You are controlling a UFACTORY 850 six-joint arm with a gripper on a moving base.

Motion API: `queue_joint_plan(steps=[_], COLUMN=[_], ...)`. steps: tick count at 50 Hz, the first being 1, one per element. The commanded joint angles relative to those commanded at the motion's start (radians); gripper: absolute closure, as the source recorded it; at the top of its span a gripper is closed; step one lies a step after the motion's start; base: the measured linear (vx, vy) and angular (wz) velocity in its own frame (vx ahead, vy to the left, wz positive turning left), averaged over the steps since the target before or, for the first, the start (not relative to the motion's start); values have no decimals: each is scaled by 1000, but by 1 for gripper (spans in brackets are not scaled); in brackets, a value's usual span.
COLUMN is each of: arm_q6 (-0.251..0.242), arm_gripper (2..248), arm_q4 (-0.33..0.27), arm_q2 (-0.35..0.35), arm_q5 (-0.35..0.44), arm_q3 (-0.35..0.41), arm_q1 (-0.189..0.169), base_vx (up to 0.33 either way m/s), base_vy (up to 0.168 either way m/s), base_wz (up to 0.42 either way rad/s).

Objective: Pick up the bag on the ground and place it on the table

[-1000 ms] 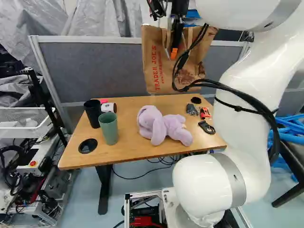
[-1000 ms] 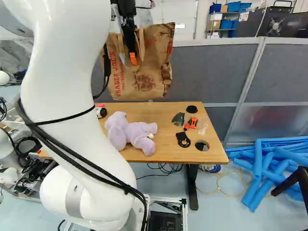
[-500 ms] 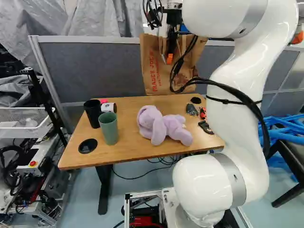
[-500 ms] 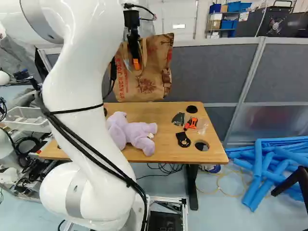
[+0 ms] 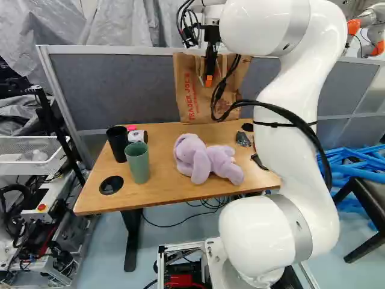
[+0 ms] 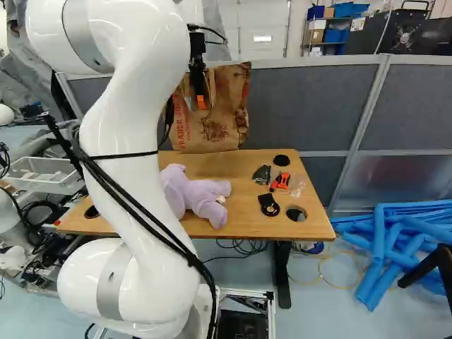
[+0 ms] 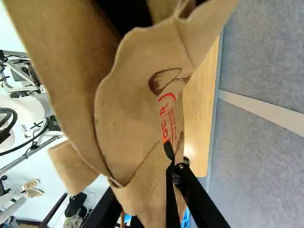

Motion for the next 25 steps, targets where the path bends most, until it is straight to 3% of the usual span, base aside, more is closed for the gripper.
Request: queue_joint_plan(steps=[25], arm_q6=[0], arm_gripper=[229], arm_q4=[0], arm_q2=[-105], arm_q5=[2], arm_q3=[-59], arm_q1=[22], base_vx=[0], base_vy=[0], base_wz=[0])
